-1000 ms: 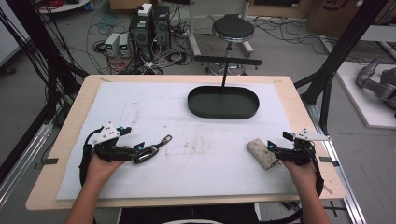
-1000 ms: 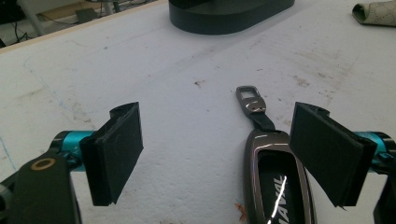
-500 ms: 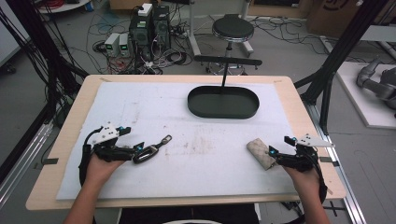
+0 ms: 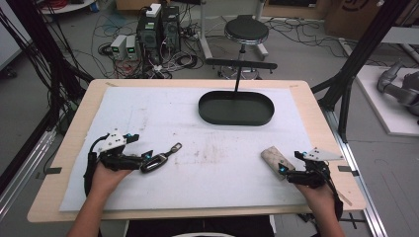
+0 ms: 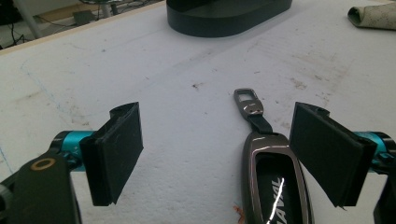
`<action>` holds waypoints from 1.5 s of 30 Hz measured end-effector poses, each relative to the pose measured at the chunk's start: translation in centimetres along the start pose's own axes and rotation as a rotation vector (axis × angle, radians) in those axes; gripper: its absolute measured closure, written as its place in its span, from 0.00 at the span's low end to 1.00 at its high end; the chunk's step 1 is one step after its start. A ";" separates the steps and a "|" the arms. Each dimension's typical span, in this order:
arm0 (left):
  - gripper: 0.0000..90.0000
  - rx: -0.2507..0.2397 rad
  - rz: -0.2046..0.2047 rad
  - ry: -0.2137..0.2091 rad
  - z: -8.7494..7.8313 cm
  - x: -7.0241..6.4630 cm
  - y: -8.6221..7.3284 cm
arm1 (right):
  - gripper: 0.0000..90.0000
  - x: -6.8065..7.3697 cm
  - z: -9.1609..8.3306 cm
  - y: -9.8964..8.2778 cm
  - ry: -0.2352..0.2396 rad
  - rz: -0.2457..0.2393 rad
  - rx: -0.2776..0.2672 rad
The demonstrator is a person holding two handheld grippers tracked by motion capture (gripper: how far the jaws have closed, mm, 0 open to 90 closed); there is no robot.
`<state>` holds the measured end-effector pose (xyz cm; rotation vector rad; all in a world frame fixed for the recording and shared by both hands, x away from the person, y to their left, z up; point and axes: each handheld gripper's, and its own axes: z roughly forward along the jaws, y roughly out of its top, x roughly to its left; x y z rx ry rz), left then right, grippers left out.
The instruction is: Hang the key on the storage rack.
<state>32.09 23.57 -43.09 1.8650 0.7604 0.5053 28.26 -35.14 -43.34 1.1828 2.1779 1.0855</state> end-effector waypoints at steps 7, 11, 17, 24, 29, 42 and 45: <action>0.20 0.001 0.003 -0.006 0.1 0.0 0.0 | 0.21 0.2 1.1 -0.5 0.001 -0.001 0.098; 0.20 0.005 0.004 -0.007 0.1 -0.1 0.0 | 0.21 0.1 1.7 -0.8 0.009 0.018 0.158; 0.20 0.009 0.009 -0.009 0.3 -0.2 0.0 | 0.21 0.5 1.9 -0.9 -0.018 -0.001 0.175; 0.20 0.005 0.009 -0.008 0.2 -0.2 0.0 | 0.39 0.1 1.5 -0.7 0.012 0.007 0.167; 0.20 -0.001 0.006 -0.006 0.1 0.1 0.1 | 0.40 -0.4 1.6 0.0 0.023 -0.002 0.149; 0.20 -0.016 0.004 0.000 -0.1 0.3 0.2 | 0.40 -0.9 1.8 5.7 0.044 -0.069 0.084; 0.20 -0.017 0.009 0.000 -0.1 0.2 0.3 | 0.40 -1.1 1.9 6.4 0.044 -0.070 0.081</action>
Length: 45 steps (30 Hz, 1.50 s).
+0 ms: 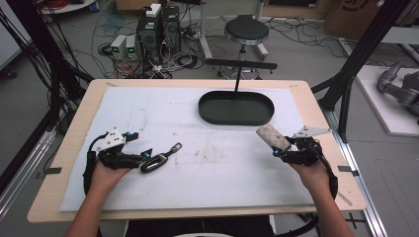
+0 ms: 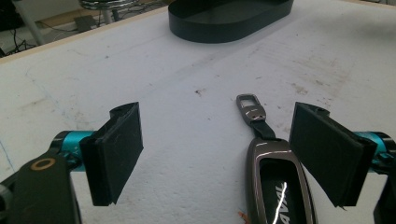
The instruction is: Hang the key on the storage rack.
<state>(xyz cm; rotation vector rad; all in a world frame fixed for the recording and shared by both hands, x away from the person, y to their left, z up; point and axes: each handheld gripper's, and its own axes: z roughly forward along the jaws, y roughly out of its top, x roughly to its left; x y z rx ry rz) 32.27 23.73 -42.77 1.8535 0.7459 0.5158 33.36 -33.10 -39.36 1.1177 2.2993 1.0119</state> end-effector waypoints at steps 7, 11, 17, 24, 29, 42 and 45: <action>0.20 0.004 0.007 0.002 0.0 0.0 0.1 | 0.40 -0.8 1.4 3.1 0.002 -0.038 0.007; 0.20 0.004 0.003 -0.001 0.1 0.0 0.1 | 0.40 -1.1 2.2 4.8 0.001 -0.064 0.022; 0.20 0.004 0.004 0.000 0.1 0.0 0.1 | 0.40 -2.0 4.2 6.8 0.014 -0.092 0.039; 0.20 0.010 0.006 0.000 0.2 0.0 0.1 | 0.40 -2.4 6.4 8.9 0.023 -0.102 0.047; 0.20 0.011 0.007 0.001 0.2 -0.1 0.1 | 0.40 -2.7 8.0 10.2 0.033 -0.106 0.049; 0.20 0.015 0.012 -0.007 0.3 -0.4 0.2 | 0.40 -3.1 13.2 12.3 0.049 -0.108 0.074; 0.20 0.015 0.014 -0.010 0.3 -0.4 0.2 | 0.40 -3.2 14.1 12.7 0.040 -0.106 0.084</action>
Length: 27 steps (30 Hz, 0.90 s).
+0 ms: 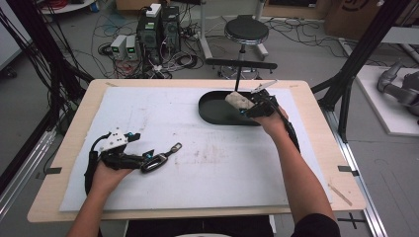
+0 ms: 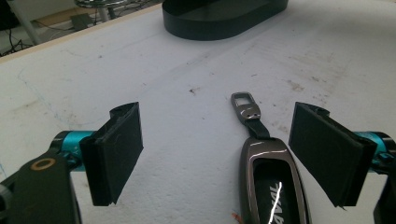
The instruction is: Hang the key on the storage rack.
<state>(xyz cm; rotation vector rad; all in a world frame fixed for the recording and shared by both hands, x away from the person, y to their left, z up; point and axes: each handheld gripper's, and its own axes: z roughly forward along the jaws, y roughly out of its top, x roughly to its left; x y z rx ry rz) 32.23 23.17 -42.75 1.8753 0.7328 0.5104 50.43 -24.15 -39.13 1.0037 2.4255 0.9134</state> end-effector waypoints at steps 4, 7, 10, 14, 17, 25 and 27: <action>0.20 0.004 0.000 -0.001 0.0 0.0 0.0 | 0.40 -0.3 1.1 0.1 0.007 0.018 0.004; 0.20 0.007 0.000 0.001 0.0 0.0 -0.1 | 0.40 -0.2 1.6 0.2 0.011 0.026 0.012; 0.20 0.000 -0.004 -0.003 0.0 0.0 -0.1 | 0.40 0.1 2.6 0.5 0.017 0.012 0.023; 0.20 0.002 -0.003 -0.002 0.0 0.0 -0.1 | 0.40 0.3 3.5 0.5 0.020 0.026 0.024; 0.20 0.007 -0.001 -0.003 0.1 0.0 -0.1 | 0.40 0.3 4.2 0.2 0.022 0.031 0.058; 0.20 0.017 0.010 -0.007 0.2 -0.1 -0.1 | 0.35 0.1 5.1 -0.3 0.009 0.041 0.111; 0.20 0.017 0.011 -0.007 0.2 -0.1 -0.1 | 0.32 0.0 5.0 -0.3 0.002 0.049 0.101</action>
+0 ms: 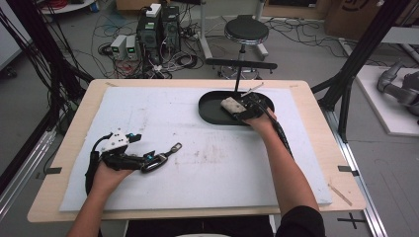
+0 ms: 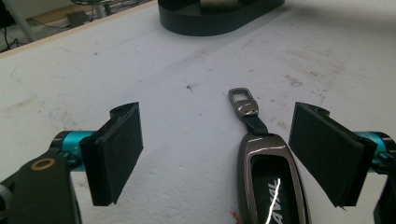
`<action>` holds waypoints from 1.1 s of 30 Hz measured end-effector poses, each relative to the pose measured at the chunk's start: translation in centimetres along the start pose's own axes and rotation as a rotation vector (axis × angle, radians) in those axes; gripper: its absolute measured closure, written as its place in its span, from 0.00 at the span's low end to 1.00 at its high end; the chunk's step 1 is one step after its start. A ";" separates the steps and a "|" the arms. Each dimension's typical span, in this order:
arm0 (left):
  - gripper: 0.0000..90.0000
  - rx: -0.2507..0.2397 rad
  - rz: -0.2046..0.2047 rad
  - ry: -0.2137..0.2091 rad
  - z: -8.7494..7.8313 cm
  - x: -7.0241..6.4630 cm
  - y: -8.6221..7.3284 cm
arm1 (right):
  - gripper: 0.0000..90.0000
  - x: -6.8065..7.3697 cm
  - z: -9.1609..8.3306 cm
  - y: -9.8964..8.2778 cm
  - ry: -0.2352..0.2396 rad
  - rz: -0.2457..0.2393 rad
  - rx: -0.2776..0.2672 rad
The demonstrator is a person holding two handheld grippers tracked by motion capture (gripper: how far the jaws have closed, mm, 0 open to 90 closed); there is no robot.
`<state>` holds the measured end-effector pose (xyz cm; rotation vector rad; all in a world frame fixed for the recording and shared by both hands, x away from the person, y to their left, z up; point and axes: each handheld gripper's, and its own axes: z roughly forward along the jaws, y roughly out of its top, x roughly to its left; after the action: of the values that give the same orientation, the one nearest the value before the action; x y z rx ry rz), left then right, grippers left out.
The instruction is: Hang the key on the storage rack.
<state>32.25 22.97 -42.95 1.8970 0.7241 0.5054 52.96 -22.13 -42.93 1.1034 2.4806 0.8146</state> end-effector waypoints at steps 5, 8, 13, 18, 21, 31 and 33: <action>0.20 0.004 -0.001 0.004 0.0 0.0 0.0 | 0.23 -0.1 -1.1 0.1 -0.008 0.023 -0.031; 0.20 0.003 0.000 0.004 0.0 0.0 0.0 | 0.23 -0.1 -2.3 0.1 -0.002 0.035 -0.029; 0.20 -0.006 0.011 -0.001 0.0 -0.2 0.2 | 0.21 0.1 -4.8 -0.2 0.009 0.046 -0.027; 0.20 0.000 0.017 -0.004 0.1 -0.3 0.3 | 0.21 0.6 -7.0 -0.8 0.013 0.045 -0.012; 0.20 -0.004 0.017 -0.010 0.2 -0.3 0.4 | 0.21 1.1 -8.3 -1.2 0.009 0.044 -0.016; 0.20 -0.001 0.014 -0.020 0.3 -0.6 0.5 | 0.21 2.6 -11.1 -4.3 0.016 0.029 -0.068; 0.20 0.000 0.015 -0.021 0.4 -0.6 0.5 | 0.21 2.7 -11.6 -5.4 0.013 0.029 -0.100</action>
<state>32.15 22.13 -42.70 1.9062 0.6963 0.4940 42.48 -27.38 -37.14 1.1055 2.4112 0.9459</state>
